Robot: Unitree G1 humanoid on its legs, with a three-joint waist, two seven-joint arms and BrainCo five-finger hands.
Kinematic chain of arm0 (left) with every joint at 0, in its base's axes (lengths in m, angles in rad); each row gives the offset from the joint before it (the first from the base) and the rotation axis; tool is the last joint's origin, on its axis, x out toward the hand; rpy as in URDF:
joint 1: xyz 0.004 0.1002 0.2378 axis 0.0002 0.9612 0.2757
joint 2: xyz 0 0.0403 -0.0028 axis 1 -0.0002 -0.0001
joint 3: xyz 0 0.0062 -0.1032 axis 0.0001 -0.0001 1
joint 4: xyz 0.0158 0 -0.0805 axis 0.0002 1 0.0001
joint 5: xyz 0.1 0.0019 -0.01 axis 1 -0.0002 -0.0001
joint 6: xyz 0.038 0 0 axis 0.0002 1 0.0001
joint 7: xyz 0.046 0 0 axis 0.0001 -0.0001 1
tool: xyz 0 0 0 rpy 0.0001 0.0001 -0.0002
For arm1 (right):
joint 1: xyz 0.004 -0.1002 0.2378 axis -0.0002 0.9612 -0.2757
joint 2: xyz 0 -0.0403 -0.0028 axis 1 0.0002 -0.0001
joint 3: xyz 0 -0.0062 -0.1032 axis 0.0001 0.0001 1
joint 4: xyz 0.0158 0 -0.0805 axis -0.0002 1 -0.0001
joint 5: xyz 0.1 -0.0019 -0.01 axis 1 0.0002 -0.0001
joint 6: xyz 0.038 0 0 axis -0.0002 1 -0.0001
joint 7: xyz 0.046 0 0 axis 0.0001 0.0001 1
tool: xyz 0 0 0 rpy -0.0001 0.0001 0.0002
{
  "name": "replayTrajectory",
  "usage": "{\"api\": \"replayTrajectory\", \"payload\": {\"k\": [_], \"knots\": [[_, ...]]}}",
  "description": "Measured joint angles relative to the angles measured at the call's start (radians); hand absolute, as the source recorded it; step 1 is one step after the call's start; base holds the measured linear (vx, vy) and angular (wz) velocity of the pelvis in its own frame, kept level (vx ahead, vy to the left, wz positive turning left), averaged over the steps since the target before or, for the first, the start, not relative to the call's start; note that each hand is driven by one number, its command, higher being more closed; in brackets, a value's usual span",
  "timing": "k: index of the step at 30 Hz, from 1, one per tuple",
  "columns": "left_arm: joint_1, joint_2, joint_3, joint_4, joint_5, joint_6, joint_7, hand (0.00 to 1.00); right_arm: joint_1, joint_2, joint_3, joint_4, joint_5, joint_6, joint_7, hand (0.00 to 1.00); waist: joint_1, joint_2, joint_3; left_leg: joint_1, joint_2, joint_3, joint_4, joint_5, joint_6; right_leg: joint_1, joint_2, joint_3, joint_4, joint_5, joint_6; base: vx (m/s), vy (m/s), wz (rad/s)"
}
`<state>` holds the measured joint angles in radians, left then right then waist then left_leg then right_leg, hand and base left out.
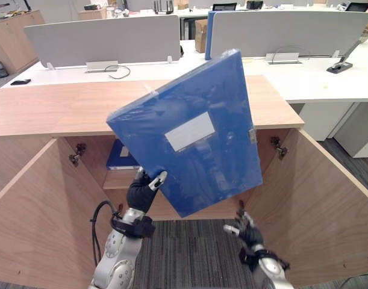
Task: Walk over to the cabinet, pick up the folder, carry it to the office cabinet, place the folder inside the office cabinet, then close the office cabinet door
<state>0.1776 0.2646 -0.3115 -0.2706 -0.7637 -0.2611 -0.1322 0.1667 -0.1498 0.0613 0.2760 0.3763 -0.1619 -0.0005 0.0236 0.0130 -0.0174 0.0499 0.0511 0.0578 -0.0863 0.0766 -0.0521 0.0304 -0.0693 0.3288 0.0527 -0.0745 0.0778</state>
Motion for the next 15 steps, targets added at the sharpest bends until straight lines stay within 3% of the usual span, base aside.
{"api": "replayTrajectory", "payload": {"k": [3, 6, 11, 15], "knots": [[0.003, 0.012, 0.012, 0.0, -0.002, 0.0, -0.025, 1.0, -0.032, -0.017, -0.02, -0.187, 0.072, -0.043, 0.03, 0.0, 0.002, -0.002, 0.001, 0.004, 0.0, -0.002, 0.0, 0.0, 0.0, 0.004, 0.0, -0.001, 0.001, -0.001, 0.001, -0.01, 0.052, 0.02], [0.001, 0.012, 0.025, -0.023, -0.032, -0.008, -0.049, 1.0, -0.053, -0.043, -0.037, -0.244, 0.136, -0.057, 0.054, 0.0, 0.009, -0.004, 0.001, 0.006, -0.001, -0.005, 0.0, 0.001, 0.001, 0.005, 0.0, -0.004, 0.006, -0.003, 0.004, -0.02, 0.041, 0.02], [-0.005, 0.015, 0.043, -0.035, -0.06, -0.027, -0.085, 1.0, -0.085, -0.104, -0.04, -0.329, 0.232, -0.059, 0.075, 0.0, 0.014, -0.005, 0.001, 0.007, -0.001, -0.012, 0.0, 0.005, 0.002, 0.007, 0.0, -0.012, 0.011, -0.004, 0.005, -0.03, 0.037, 0.05], [-0.004, 0.016, 0.053, -0.035, -0.072, -0.033, -0.099, 1.0, -0.159, -0.173, -0.086, -0.408, 0.222, -0.059, 0.074, 0.0, 0.023, -0.007, 0.001, 0.007, -0.002, -0.017, 0.0, 0.011, 0.001, 0.007, 0.001, -0.017, 0.017, -0.004, 0.006, -0.04, 0.034, 0.05]]}}
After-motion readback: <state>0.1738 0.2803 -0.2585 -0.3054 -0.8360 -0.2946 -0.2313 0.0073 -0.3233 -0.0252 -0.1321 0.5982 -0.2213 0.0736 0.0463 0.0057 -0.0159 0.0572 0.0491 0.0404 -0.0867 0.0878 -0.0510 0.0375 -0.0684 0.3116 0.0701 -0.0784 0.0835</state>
